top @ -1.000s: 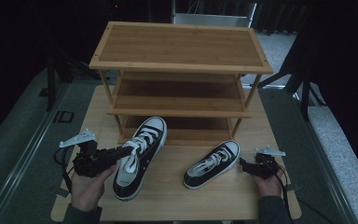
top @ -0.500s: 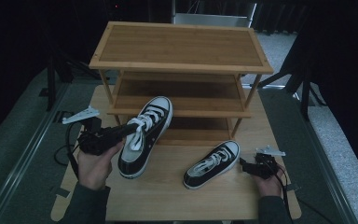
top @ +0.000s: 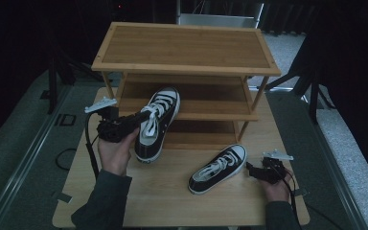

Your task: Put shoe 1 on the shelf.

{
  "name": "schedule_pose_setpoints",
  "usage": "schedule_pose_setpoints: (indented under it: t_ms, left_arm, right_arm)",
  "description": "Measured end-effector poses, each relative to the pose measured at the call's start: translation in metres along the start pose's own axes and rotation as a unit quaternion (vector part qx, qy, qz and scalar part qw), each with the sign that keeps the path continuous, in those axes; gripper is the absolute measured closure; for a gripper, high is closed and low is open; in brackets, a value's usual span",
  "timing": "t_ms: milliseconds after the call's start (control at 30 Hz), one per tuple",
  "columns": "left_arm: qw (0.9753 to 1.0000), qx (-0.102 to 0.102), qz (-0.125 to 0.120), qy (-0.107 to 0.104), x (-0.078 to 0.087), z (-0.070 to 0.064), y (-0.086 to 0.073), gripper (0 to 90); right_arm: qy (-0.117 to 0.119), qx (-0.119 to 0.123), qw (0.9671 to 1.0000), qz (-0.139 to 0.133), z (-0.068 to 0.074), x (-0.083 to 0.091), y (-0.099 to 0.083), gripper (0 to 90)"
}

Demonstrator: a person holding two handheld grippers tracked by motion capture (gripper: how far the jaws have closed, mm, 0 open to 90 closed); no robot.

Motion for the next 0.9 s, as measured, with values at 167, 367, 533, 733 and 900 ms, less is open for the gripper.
schedule_pose_setpoints:
  t_ms: [167, 367, 533, 733, 900]
  left_arm:
    - [0.9998, 0.008, -0.011, 0.012, -0.013, 0.005, 0.003, 86.6]
    - [0.9993, 0.019, -0.017, 0.029, -0.029, 0.015, 0.006, 86.6]
    - [0.9984, 0.030, -0.029, 0.038, -0.039, 0.021, 0.007, 86.6]
    - [0.9970, 0.037, -0.046, 0.051, -0.051, 0.023, 0.011, 86.6]
    - [0.9956, 0.043, -0.058, 0.060, -0.064, 0.024, 0.015, 86.5]
  right_arm:
    - [0.000, 0.000, 1.0000, 0.000, 0.000, 0.000, 0.000, 20.0]
    - [0.000, 0.000, 1.0000, 0.000, 0.000, 0.000, 0.000, 20.0]
    - [0.000, 0.000, 1.0000, 0.000, 0.000, 0.000, 0.000, 20.0]
    - [0.000, 0.000, 1.0000, 0.000, 0.000, 0.000, 0.000, 20.0]
    - [0.001, 0.001, 1.0000, 0.000, 0.000, 0.000, 0.000, 20.0]
Point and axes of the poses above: each handheld gripper's, and its own axes: x roughly backward along the jaws, y roughly out of its top, z roughly to its left, the point moved 8 cm from there along -x, roughly forward along the jaws, and after that the axes turned 2 degrees about -z, right-handed, at the moved point
